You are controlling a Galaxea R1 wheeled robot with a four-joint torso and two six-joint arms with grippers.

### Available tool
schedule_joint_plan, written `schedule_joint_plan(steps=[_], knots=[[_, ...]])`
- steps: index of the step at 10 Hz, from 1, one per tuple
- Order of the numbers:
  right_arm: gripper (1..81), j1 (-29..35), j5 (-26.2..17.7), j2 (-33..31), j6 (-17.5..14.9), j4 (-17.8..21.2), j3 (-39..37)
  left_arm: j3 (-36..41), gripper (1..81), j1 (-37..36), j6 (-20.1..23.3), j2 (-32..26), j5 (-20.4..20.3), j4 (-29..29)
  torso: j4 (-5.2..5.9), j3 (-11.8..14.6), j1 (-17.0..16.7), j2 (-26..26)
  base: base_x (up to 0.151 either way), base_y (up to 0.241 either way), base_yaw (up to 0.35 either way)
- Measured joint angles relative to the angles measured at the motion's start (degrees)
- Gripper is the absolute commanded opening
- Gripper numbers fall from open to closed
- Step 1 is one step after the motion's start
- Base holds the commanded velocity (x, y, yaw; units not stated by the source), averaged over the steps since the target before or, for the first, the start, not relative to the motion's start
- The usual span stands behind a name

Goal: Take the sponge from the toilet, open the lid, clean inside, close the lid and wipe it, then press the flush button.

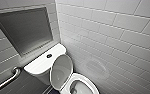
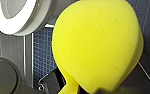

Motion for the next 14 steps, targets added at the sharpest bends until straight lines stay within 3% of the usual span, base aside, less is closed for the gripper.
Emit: schedule_joint_plan(steps=[4, 10, 14], knots=[[1.0, 9.1, -0.9, -2.5, 3.8, 0.0, 4.5, -4.7, 81.1, 0.1, 0.1, 3.5, 0.0, 0.2, 0.0, 0.0, 0.0, 0.0, 0.0, 0.0, 0.0], [1.0, 20.4, -6.0, -3.3, 7.8, -0.2, 4.2, -9.0, 81.1, 1.3, 0.2, 7.1, -0.1, 0.3, 0.0, 0.0, 0.0, 0.0, 0.0, 0.0, 0.0], [1.0, 26.7, -9.6, 1.4, 9.6, -0.7, 0.0, -12.3, 81.1, 1.3, 0.2, 10.2, -0.3, 0.4, 0.0, 0.0, 0.0, 0.0, 0.0, 0.0, 0.0]])
